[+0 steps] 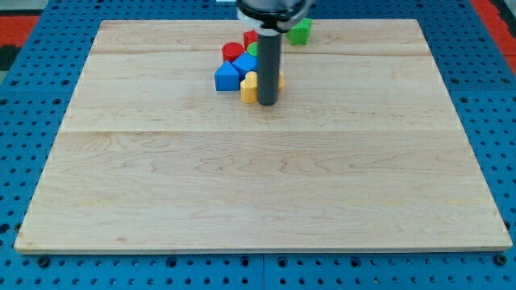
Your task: Keep the green star to the right of the yellow hexagon
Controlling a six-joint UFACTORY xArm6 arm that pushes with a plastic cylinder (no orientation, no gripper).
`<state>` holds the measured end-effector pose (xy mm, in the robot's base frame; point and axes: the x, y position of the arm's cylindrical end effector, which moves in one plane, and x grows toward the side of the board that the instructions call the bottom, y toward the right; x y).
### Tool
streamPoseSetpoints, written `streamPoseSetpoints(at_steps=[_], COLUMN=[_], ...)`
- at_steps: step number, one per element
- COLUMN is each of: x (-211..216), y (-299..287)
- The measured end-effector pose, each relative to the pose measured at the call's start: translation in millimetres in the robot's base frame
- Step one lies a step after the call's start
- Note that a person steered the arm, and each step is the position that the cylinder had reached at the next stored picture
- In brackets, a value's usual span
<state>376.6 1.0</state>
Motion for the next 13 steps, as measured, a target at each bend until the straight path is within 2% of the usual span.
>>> streamPoseSetpoints(at_steps=[2,3,4,5,6,8,9,10,11,12,13], x=[-53.3,-35.4,11.6,21.1,-23.0,-33.1,-33.1,-74.5,-173.4,-185.3,-184.0], y=[-24.8,-15.6,-6.8,49.2,75.6,11.4,80.7,170.2,196.9,184.9,78.4])
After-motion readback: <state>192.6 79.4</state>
